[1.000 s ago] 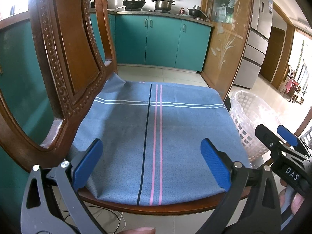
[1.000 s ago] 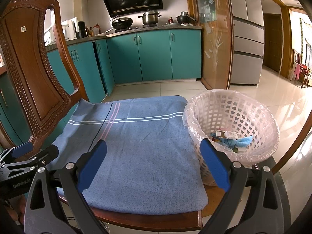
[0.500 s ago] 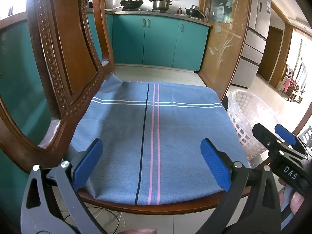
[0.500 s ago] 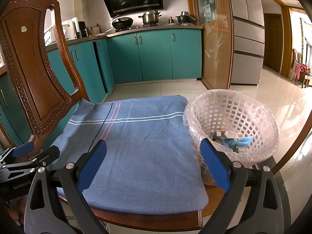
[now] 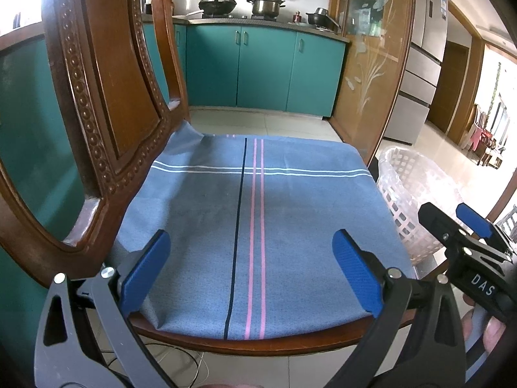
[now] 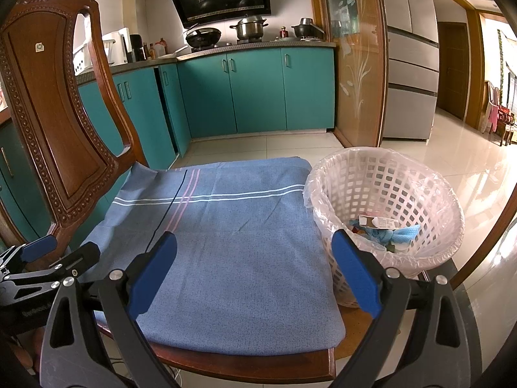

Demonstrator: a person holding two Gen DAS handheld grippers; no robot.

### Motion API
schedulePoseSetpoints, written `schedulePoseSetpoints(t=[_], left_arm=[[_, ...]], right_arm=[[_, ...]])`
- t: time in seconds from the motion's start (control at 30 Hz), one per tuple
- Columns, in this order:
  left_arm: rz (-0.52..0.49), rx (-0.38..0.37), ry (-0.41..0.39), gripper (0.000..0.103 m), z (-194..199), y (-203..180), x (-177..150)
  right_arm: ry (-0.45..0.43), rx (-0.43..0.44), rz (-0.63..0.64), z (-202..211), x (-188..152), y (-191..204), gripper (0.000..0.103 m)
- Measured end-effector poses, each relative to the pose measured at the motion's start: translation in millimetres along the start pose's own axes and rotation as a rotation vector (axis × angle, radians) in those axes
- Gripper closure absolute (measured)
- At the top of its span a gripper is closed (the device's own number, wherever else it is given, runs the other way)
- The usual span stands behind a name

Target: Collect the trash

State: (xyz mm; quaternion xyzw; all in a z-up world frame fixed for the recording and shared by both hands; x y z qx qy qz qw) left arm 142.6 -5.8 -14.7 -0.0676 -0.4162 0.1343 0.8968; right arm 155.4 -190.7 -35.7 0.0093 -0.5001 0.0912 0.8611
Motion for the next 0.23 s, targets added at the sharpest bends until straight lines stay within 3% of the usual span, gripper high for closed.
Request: schedulePoseSetpoints(t=[0.23], left_arm=[[0.020,-0.007,0.016,0.003,-4.2,3.9,2.8]], right_arm=[[0.000,0.000,0.000,0.1,-0.3,0.4,0.009]])
Point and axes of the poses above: each gripper's, at about its wrist camera, not at the fingertips, and z roughly against the way its jaws point, y to its left, x to its top, the point moved 3 cm from there along -z, roughly the way its jaws point, and after that the axes turned 12 degrees about z, right-handed, at the moved point
